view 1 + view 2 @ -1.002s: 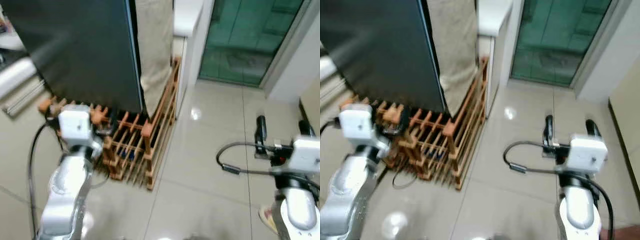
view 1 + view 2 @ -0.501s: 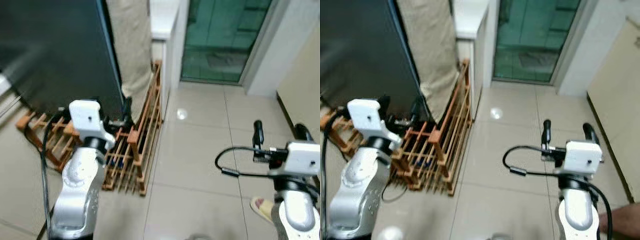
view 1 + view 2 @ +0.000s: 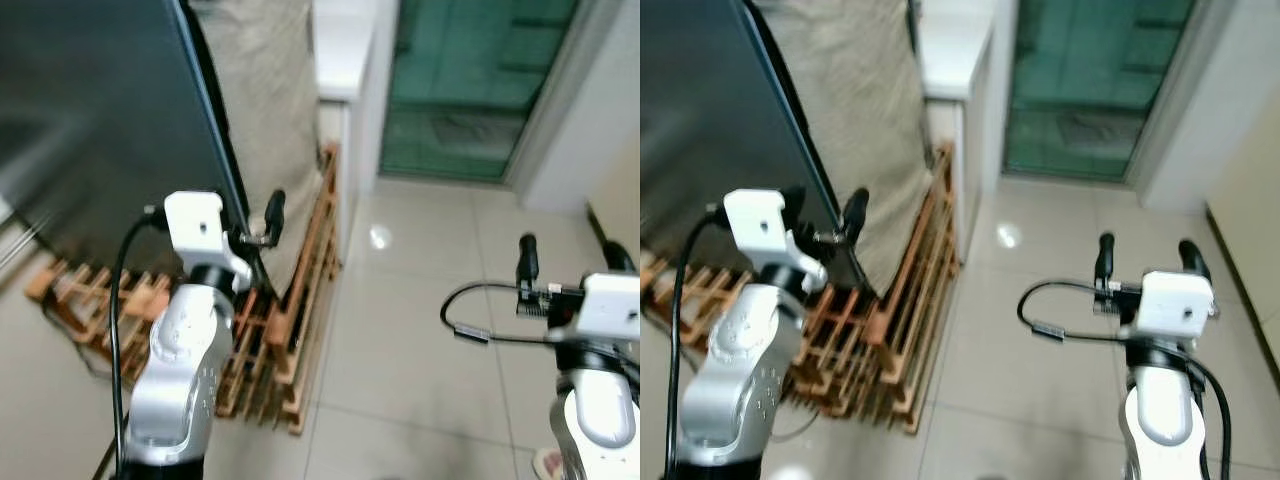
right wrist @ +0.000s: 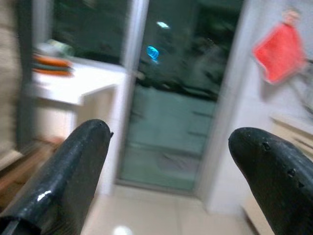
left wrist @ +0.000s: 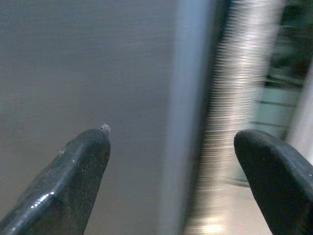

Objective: Restocking fridge

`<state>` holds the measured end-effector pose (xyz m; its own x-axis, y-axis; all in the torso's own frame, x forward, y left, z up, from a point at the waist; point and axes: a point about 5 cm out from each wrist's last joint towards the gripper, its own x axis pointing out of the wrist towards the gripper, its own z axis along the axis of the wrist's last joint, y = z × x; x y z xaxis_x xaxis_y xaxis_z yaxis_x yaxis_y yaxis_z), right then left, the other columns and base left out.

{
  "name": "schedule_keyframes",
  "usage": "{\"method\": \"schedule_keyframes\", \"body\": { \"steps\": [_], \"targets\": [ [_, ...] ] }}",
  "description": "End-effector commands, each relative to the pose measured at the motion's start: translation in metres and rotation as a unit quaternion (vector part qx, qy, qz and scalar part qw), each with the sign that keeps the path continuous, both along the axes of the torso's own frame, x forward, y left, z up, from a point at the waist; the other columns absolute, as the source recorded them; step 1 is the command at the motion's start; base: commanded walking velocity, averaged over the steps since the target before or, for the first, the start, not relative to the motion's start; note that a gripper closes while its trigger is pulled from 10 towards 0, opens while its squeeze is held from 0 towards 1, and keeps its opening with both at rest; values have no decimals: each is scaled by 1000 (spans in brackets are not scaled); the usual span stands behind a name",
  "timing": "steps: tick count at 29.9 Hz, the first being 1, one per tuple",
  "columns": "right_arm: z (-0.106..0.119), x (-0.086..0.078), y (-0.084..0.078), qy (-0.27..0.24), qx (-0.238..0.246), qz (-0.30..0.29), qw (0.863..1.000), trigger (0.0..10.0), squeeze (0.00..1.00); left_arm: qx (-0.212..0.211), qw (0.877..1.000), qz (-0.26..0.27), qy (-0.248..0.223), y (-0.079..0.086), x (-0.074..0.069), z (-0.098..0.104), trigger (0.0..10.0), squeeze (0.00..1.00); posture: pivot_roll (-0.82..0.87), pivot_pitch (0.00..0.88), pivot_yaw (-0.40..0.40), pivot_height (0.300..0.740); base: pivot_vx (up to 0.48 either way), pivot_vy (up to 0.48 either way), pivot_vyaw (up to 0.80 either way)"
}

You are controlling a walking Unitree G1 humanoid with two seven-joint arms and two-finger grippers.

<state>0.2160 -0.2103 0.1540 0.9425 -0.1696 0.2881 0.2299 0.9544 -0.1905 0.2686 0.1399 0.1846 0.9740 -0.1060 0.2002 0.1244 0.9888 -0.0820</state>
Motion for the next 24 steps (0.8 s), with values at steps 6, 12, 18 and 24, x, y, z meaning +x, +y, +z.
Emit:
{"method": "schedule_keyframes", "body": {
  "steps": [6, 12, 18, 24],
  "targets": [
    [-5, 0, 6, 14, -1, 15, 1000, 10000, 271, 13, 998, -41, 43, -9, 5, -8, 10000, 0, -142, 49, 32, 732, 0, 0, 0],
    [-3, 5, 4, 16, 11, 12, 1000, 10000, 271, 5, 993, -107, 53, -34, 22, 3, 10000, 0, -148, 96, 34, 732, 0, 0, 0],
    [-2, 3, 2, 21, 10, 11, 1000, 10000, 271, -10, 994, -94, 49, -44, 33, 14, 10000, 0, -166, 137, 46, 732, 0, 0, 0],
    [-2, 1, 0, 27, 9, 7, 1000, 10000, 271, -55, 997, -46, 41, -39, 47, 26, 10000, 0, -192, 163, 40, 732, 0, 0, 0]
  ]
}}
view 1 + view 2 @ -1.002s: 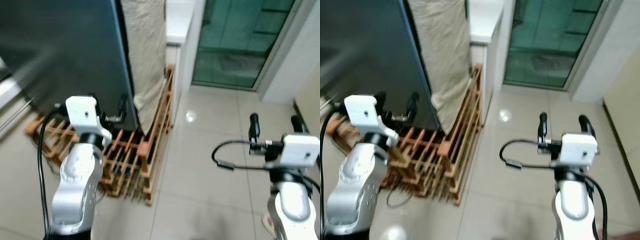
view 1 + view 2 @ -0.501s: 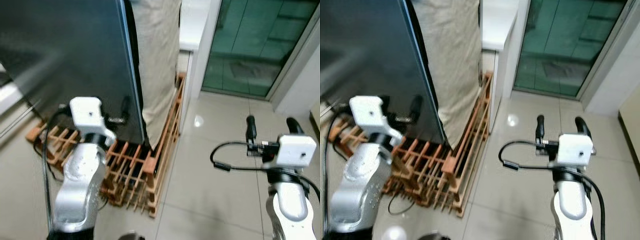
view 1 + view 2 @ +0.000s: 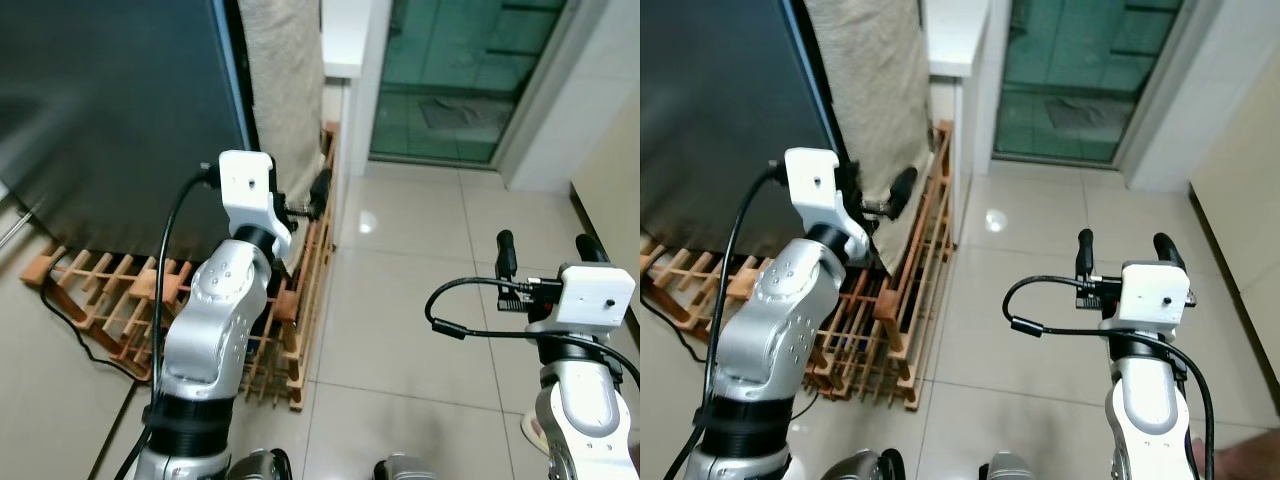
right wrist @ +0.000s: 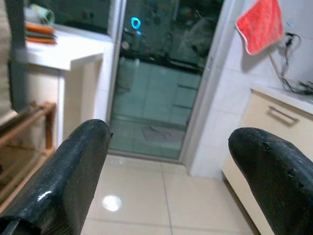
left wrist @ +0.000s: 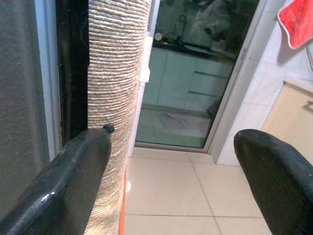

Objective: Restocking fridge

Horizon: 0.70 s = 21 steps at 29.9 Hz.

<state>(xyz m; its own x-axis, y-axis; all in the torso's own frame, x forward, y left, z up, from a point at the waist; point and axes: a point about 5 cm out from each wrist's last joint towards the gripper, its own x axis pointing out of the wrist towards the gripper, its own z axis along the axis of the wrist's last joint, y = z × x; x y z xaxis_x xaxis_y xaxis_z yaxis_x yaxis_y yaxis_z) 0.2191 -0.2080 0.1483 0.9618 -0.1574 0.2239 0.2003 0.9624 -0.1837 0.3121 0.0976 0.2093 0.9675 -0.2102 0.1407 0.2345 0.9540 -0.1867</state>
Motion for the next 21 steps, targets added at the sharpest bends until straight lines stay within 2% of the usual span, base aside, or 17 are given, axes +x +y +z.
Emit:
{"method": "schedule_keyframes", "body": {
  "steps": [1, 6, 10, 13, 21],
  "targets": [
    [4, -2, -3, -4, -3, -3, 1000, 10000, 267, -11, 1000, 23, 5, 4, 5, 2, 10000, 0, -192, 164, 40, 732, 0, 0, 0],
    [5, -2, -6, -1, -9, -2, 1000, 10000, 271, -25, 999, 46, 1, 10, 8, 7, 10000, 0, -201, 166, 35, 732, 0, 0, 0],
    [6, -1, -8, -1, -12, -4, 1000, 10000, 271, -25, 999, 43, -1, 15, 3, 7, 10000, 0, -209, 157, 37, 732, 0, 0, 0],
    [6, 0, -10, -1, -12, -6, 1000, 10000, 271, -19, 999, 42, 10, 22, -5, -1, 10000, 0, -196, 152, 32, 732, 0, 0, 0],
    [6, 8, -5, -4, -9, 3, 1000, 10000, 267, -42, 999, 33, 1, 7, 3, 4, 10000, 0, -188, 145, 20, 732, 0, 0, 0]
  ]
}}
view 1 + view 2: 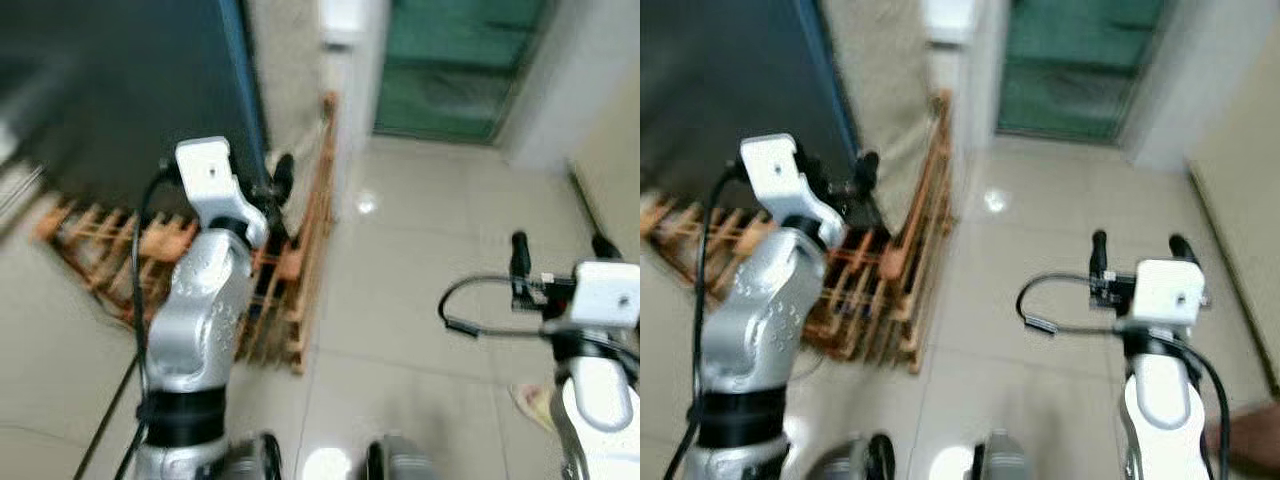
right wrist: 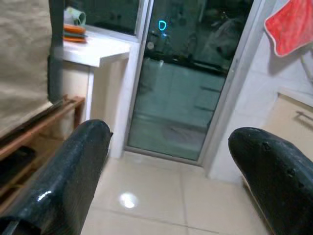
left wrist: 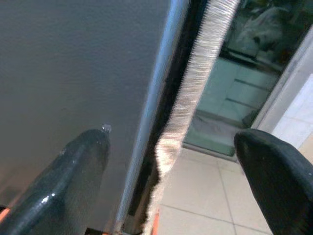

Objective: Restocking fridge

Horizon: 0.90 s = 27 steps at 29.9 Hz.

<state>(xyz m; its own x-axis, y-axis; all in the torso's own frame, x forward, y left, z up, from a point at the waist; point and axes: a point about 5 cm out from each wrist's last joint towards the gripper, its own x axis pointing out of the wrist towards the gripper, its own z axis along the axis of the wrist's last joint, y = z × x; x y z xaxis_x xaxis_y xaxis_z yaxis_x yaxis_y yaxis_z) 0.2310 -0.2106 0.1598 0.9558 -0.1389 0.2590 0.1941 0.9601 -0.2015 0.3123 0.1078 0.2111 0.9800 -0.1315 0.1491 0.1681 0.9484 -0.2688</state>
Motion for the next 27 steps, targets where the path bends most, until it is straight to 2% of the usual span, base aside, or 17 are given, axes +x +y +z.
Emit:
{"method": "schedule_keyframes", "body": {
  "steps": [1, 12, 17, 27],
  "targets": [
    [-5, -3, -2, 12, 4, -3, 1000, 10000, 263, 0, 1000, -2, -2, -4, 3, 2, 10000, 0, -188, 145, 20, 732, 0, 0, 0],
    [-3, 0, 0, 5, 2, -4, 1000, 10000, 271, -13, 999, -33, -15, -33, 25, 9, 10000, 0, -215, 144, 23, 732, 0, 0, 0],
    [-4, -1, 1, 4, 3, -6, 1000, 10000, 267, -18, 999, -37, -4, -46, 35, 8, 10000, 0, -227, 149, 31, 732, 0, 0, 0],
    [-6, -3, 1, 6, 2, -11, 1000, 10000, 267, -7, 999, -33, -9, -48, 45, 7, 10000, 0, -234, 148, 44, 732, 0, 0, 0]
  ]
}}
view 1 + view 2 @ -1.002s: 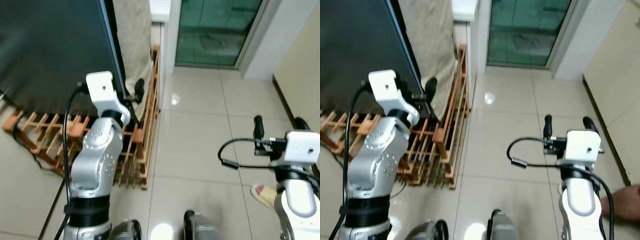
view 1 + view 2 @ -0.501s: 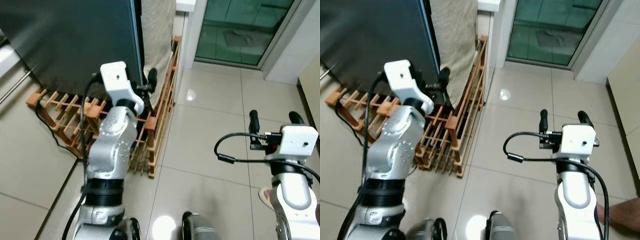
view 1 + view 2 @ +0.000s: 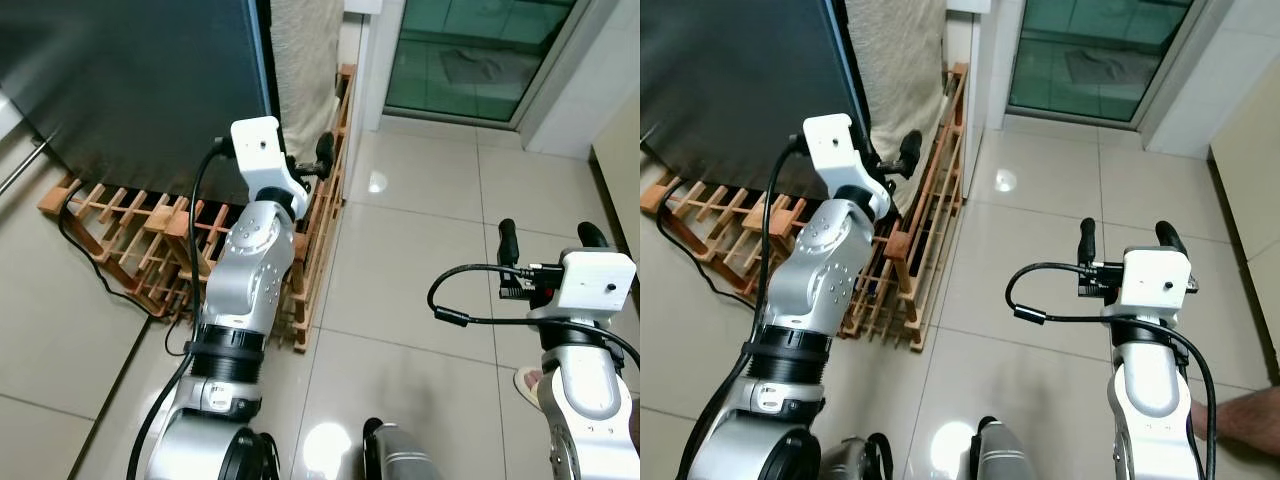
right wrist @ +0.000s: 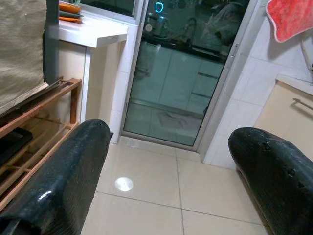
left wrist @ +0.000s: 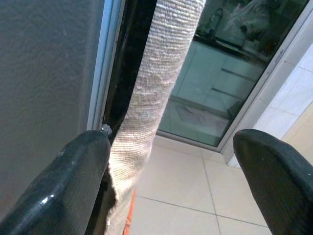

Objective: Restocking fridge

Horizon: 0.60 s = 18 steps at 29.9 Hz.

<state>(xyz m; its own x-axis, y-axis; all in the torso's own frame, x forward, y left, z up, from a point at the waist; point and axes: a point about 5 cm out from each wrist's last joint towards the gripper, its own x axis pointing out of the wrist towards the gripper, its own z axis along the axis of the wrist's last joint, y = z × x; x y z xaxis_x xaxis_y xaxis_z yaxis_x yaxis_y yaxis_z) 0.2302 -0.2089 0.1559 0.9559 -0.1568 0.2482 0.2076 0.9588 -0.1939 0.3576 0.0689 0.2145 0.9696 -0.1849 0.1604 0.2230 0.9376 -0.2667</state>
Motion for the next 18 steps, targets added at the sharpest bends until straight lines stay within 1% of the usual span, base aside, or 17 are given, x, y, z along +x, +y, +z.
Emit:
{"method": "schedule_keyframes", "body": {
  "steps": [1, 2, 3, 4, 5, 6, 8, 9, 10, 11, 12, 13, 14, 15, 16, 17, 18],
  "targets": [
    [-1, -2, 1, -2, -2, -1, 1000, 10000, 271, 14, 1000, -8, -12, 1, 0, 1, 10000, 0, -234, 139, 54, 732, 0, 0, 0],
    [-1, -2, 1, -2, -2, -1, 1000, 10000, 271, 14, 1000, -8, -12, 1, 0, 1, 10000, 0, -234, 139, 54, 732, 0, 0, 0],
    [4, -2, 2, -13, 1, 0, 1000, 10000, 271, 33, 999, -12, -24, 19, -6, -3, 10000, 0, -221, 129, 59, 732, 0, 0, 0],
    [7, -1, 2, -20, 3, 0, 1000, 10000, 271, 41, 999, -15, -29, 25, -9, -4, 10000, 0, -221, 129, 59, 732, 0, 0, 0],
    [7, -1, 2, -20, 3, 0, 1000, 10000, 271, 41, 999, -15, -29, 25, -9, -4, 10000, 0, -221, 129, 59, 732, 0, 0, 0],
    [16, -1, 4, -39, 6, -2, 999, 10000, 267, 46, 998, -7, -32, 43, -19, -7, 10000, 0, -201, 117, 59, 732, 0, 0, 0],
    [23, 0, 7, -57, 0, -1, 998, 10000, 267, 45, 998, 6, -46, 53, -28, -4, 10000, 0, -181, 96, 59, 732, 0, 0, 0],
    [23, 0, 7, -57, 0, -1, 998, 10000, 267, 45, 998, 6, -46, 53, -28, -4, 10000, 0, -181, 96, 59, 732, 0, 0, 0],
    [33, 0, 8, -81, -10, -2, 997, 10000, 263, 50, 996, 20, -70, 59, -38, 2, 10000, 0, -168, 62, 64, 732, 0, 0, 0],
    [33, 0, 8, -81, -10, -2, 997, 10000, 263, 50, 996, 20, -70, 59, -38, 2, 10000, 0, -168, 62, 64, 732, 0, 0, 0],
    [42, -1, 8, -104, -16, -8, 994, 10000, 267, 61, 993, 34, -92, 63, -47, 7, 10000, 0, -156, 32, 67, 732, 0, 0, 0],
    [46, -2, 8, -112, -18, -11, 993, 10000, 267, 66, 992, 39, -101, 65, -51, 9, 10000, 0, -156, 32, 67, 732, 0, 0, 0],
    [46, -2, 8, -112, -18, -11, 993, 10000, 267, 66, 992, 39, -101, 65, -51, 9, 10000, 0, -156, 32, 67, 732, 0, 0, 0],
    [46, -4, 8, -114, -21, -11, 993, 10000, 271, 81, 989, 42, -115, 67, -56, 10, 10000, 0, -154, 10, 74, 732, 0, 0, 0],
    [34, -22, 5, -92, -51, -5, 994, 10000, 267, 139, 981, 59, -119, 93, -80, -8, 10000, 0, -158, 0, 74, 732, 0, 0, 0],
    [26, -31, 0, -76, -59, -9, 995, 10000, 267, 161, 979, 80, -96, 109, -91, -22, 10000, 0, -155, 0, 70, 732, 0, 0, 0],
    [22, -37, -4, -65, -63, -12, 996, 10000, 267, 173, 977, 94, -77, 120, -98, -30, 10000, 0, -152, 5, 69, 732, 0, 0, 0]
  ]
}}
